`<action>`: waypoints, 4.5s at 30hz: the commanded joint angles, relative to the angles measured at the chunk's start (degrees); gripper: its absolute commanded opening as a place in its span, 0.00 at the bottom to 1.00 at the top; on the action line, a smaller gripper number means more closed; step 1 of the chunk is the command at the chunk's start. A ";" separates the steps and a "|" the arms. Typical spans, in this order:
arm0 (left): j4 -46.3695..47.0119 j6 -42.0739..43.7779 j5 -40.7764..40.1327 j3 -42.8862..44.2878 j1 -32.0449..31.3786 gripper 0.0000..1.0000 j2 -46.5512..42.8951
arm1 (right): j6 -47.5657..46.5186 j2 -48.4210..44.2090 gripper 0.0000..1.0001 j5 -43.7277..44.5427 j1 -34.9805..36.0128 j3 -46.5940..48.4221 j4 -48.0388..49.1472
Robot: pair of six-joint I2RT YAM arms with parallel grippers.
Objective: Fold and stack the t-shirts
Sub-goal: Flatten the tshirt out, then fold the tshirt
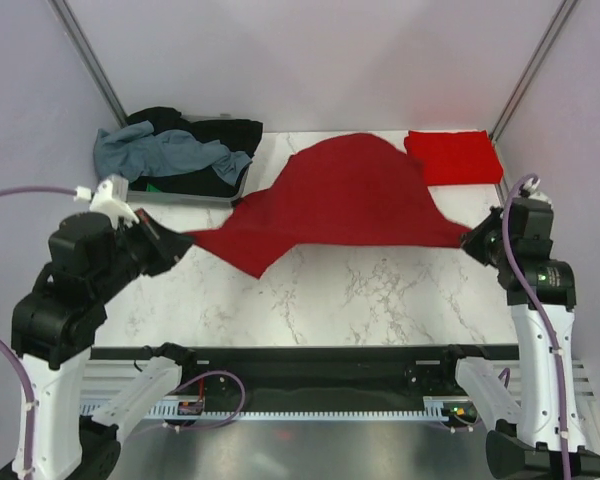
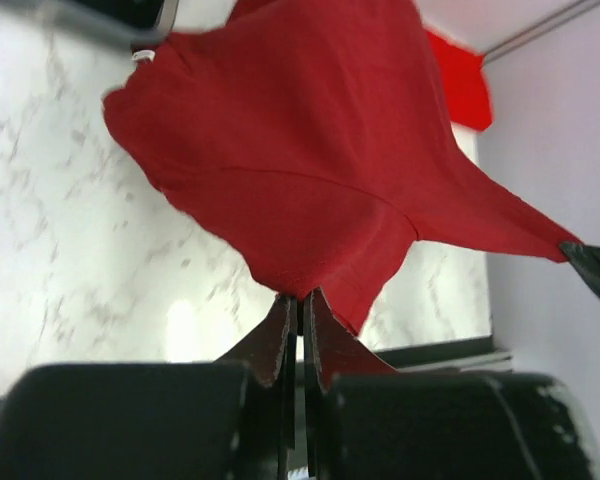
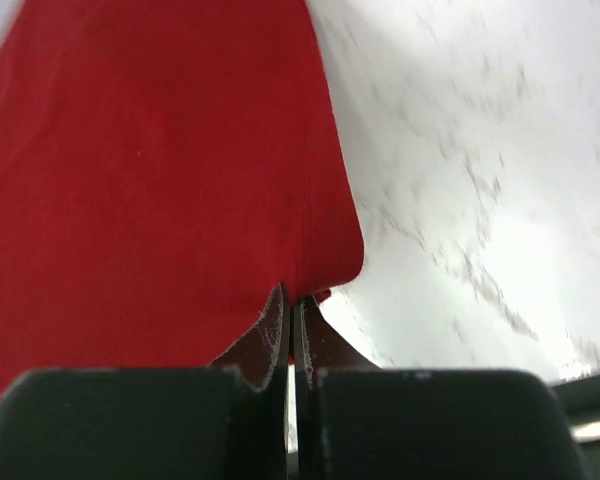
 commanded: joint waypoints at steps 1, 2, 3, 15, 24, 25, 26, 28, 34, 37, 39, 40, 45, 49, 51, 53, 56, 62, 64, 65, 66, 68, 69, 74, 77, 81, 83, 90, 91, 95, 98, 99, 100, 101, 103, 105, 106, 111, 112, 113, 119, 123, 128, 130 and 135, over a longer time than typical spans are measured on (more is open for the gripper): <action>-3.24 1.14 3.54 -10.59 -0.02 0.02 -5.95 | 5.17 -3.88 0.00 4.66 0.27 -6.90 -3.92; -3.86 0.52 4.34 -13.25 -0.02 0.02 -7.54 | 6.32 -5.11 0.00 4.93 0.27 -8.40 -4.19; -4.12 -0.09 5.13 -15.62 -0.02 0.02 -9.29 | 7.20 -7.03 0.00 5.54 0.27 -11.28 -4.88; -5.62 -4.50 13.13 -31.64 -0.01 0.02 -19.16 | 10.90 -16.36 0.00 11.08 0.27 -16.59 -12.62; 5.18 1.13 12.61 -32.52 -0.02 0.02 -2.85 | 12.22 -13.65 0.02 5.63 0.27 -25.02 -6.57; 6.49 2.00 12.52 -32.61 -0.02 0.02 -0.89 | 12.31 -12.86 0.02 5.63 0.27 -25.20 -5.78; 8.94 2.36 12.52 -32.44 -0.02 0.02 1.82 | 12.31 -11.03 0.02 5.46 0.27 -25.20 -4.12; 11.07 4.11 12.70 -31.21 -0.02 0.02 9.64 | 12.04 -8.73 0.03 6.16 0.27 -25.11 -2.70; 16.52 9.29 9.72 -24.54 0.07 0.02 29.33 | 12.39 2.33 0.07 6.33 0.27 -27.39 5.99; 16.80 13.16 9.70 -17.34 1.30 0.02 40.94 | 12.57 9.63 0.09 7.65 0.10 -27.75 11.27; 15.74 14.57 9.62 -11.64 2.52 0.03 46.57 | 11.17 15.08 0.13 6.60 -0.43 -26.17 13.91; 14.00 15.19 9.45 -10.13 2.88 0.14 47.80 | 10.38 16.57 0.15 6.08 -0.61 -25.30 14.44; 11.52 13.88 4.62 -11.76 3.50 0.82 41.00 | 7.83 19.58 0.98 7.03 -2.72 -22.21 12.17; 12.13 4.60 4.51 -26.16 3.33 0.88 27.02 | 10.10 12.32 0.98 8.45 -2.89 -25.63 9.70; 15.28 0.80 6.36 -37.11 2.71 0.88 20.69 | 11.25 9.40 0.98 6.00 -2.89 -28.97 9.61; 18.18 -4.13 7.51 -46.61 1.40 0.86 11.81 | 12.74 6.23 0.98 3.45 -2.81 -32.91 11.27; 20.56 -8.70 8.64 -53.60 0.25 0.83 6.16 | 13.45 6.30 0.98 -1.30 -2.72 -37.40 16.26; 28.82 -12.05 10.94 -58.27 -0.63 0.79 10.18 | 11.87 16.84 0.98 -4.56 -2.63 -36.81 23.58; 33.37 -11.70 9.37 -58.80 -0.54 0.79 13.17 | 11.34 20.70 0.98 -3.34 -2.63 -35.93 24.98; 35.06 -11.70 9.01 -58.89 -0.54 0.78 14.93 | 11.08 22.11 0.98 -2.12 -2.63 -34.88 25.43; 36.46 -11.26 9.18 -58.72 -0.02 0.74 19.64 | 10.82 23.52 0.98 -1.41 -2.63 -34.26 25.87; 40.16 -11.00 9.97 -57.58 1.29 0.68 24.67 | 10.73 28.17 0.98 0.17 -2.81 -32.25 27.36; 41.04 -10.56 10.15 -56.88 1.83 0.63 28.70 | 10.64 29.84 0.98 0.44 -2.89 -31.36 28.15; 43.60 -8.02 4.80 -47.68 6.04 0.54 38.40 | 8.09 43.99 0.98 0.18 -2.89 -19.60 30.44; 42.20 -4.50 3.20 -39.77 8.85 0.50 46.22 | 6.42 49.28 0.98 -0.96 -2.89 -12.04 29.13; 39.39 -3.00 4.17 -32.27 11.23 0.49 49.22 | 2.82 50.69 0.98 2.45 -3.33 -4.47 24.83; 37.89 -2.21 4.26 -29.29 11.41 0.50 48.09 | 2.20 49.82 0.98 5.79 -4.03 -2.53 22.28; 33.32 -1.86 8.29 -31.90 11.32 0.73 36.32 | 4.13 38.68 0.98 8.89 -4.65 -7.26 18.48; 32.71 -1.86 8.82 -33.74 11.32 0.74 34.48 | 4.39 36.91 0.98 7.84 -4.65 -10.32 18.75; 31.12 -1.16 8.31 -38.58 11.32 0.78 26.82 | 4.66 30.57 0.96 3.71 -4.48 -18.33 20.94; 30.94 -1.15 8.21 -43.31 11.32 0.77 22.78 | 3.70 29.77 0.88 3.26 -4.48 -22.29 22.44; 30.94 -1.24 8.39 -44.47 11.32 0.78 22.25 | 3.52 30.30 0.85 2.82 -4.48 -22.73 22.70; 31.29 -1.33 8.39 -46.74 11.32 0.79 21.72 | 3.17 30.74 0.81 2.38 -4.48 -23.61 24.01; 32.60 -0.98 8.65 -47.89 11.32 0.80 21.54 | 3.08 31.09 0.78 1.86 -4.48 -24.05 24.89; 34.01 -1.06 8.92 -50.35 11.32 0.82 21.89 | 2.99 32.67 0.72 1.41 -4.48 -24.67 27.27; 35.95 -1.42 9.09 -51.33 11.32 0.85 22.59 | 2.47 34.68 0.68 1.68 -4.48 -24.41 28.76; 36.56 -1.59 9.01 -51.77 11.41 0.85 23.29 | 2.12 35.39 0.68 1.85 -4.48 -24.15 29.29; 38.58 -2.38 6.64 -51.60 11.41 0.85 27.07 | 0.97 38.29 0.65 0.98 -4.48 -23.00 30.97; 38.59 -2.38 6.02 -51.42 11.41 0.85 27.94 | 0.80 38.56 0.64 1.06 -4.48 -23.00 31.14; 38.94 -2.47 5.41 -51.51 11.41 0.84 29.17 | 0.71 38.82 0.63 0.97 -4.56 -23.09 31.23; 43.06 -3.00 2.06 -52.04 11.41 0.73 33.57 | -0.79 40.14 0.24 1.33 -4.56 -23.88 32.90; 44.04 -3.26 0.31 -49.23 11.41 0.48 37.18 | 0.35 41.63 0.00 0.97 -4.56 -22.83 32.99; 41.68 -3.96 3.80 -39.75 11.41 0.02 39.99 | 4.83 43.39 0.00 -3.77 -4.30 -18.09 31.85; 39.66 -5.19 5.66 -34.06 11.32 0.02 39.82 | 5.36 43.92 0.00 -3.69 -4.21 -12.56 29.13; 29.39 -5.99 8.65 -18.67 11.32 0.02 38.06 | 4.49 45.68 0.00 -4.56 -4.21 9.09 17.91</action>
